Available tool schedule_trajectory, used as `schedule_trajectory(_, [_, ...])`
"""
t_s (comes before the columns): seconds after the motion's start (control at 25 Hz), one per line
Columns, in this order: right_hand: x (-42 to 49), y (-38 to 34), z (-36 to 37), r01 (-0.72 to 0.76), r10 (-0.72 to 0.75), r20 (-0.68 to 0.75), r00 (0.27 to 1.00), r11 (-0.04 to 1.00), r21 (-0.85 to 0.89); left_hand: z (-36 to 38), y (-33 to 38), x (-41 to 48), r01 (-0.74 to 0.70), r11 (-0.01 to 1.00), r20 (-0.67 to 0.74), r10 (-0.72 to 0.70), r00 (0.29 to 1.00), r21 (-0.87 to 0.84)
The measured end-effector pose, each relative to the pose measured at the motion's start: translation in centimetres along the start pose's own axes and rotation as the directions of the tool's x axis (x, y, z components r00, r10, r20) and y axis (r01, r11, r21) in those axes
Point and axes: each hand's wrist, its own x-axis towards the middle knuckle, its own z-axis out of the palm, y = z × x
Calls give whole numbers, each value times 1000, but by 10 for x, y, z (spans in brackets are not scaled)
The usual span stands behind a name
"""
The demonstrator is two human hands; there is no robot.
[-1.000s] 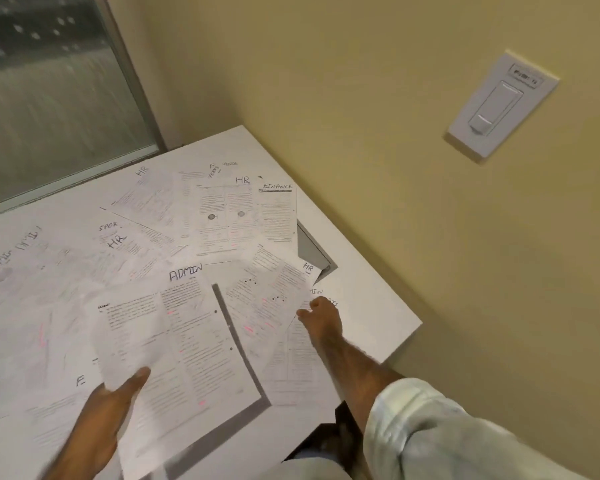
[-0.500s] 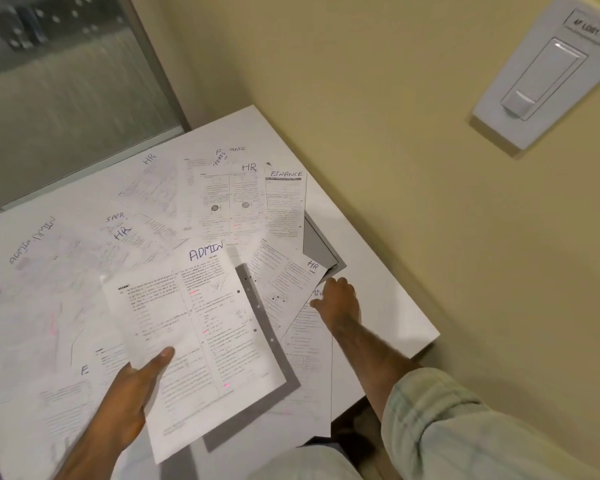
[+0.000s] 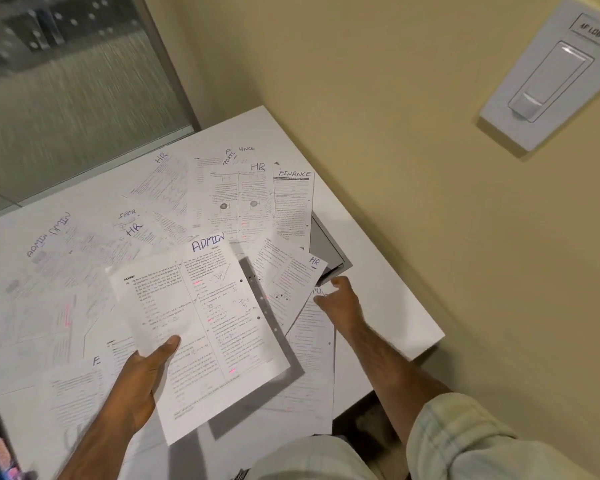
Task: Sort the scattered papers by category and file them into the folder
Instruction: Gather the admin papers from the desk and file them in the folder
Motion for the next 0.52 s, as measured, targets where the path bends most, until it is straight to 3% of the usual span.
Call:
schedule_trajectory(0.08, [-5, 19, 5, -150, 133, 93, 987, 967, 206, -3, -2, 0, 10, 1000, -10, -10, 1000, -9])
schedule_trajectory(0.16, [-19, 34, 11, -175, 148, 145, 978, 965, 197, -3, -4, 0, 2, 1000, -14, -3, 1000, -21])
schedule_trajectory(0.28, [-34, 35, -5, -47, 49, -53, 997, 998, 36, -1, -3, -2, -15, 1000, -14, 15, 1000, -26])
schedule_trajectory(0.36, [-33, 28, -25, 23, -17, -182, 983, 999, 33, -1, -2, -3, -15, 999, -7, 15, 1000, -28])
schedule_trajectory(0.52, [-25, 6, -74, 106, -94, -283, 955, 994, 28, 2, 1, -1, -5, 1000, -6, 5, 1000, -20])
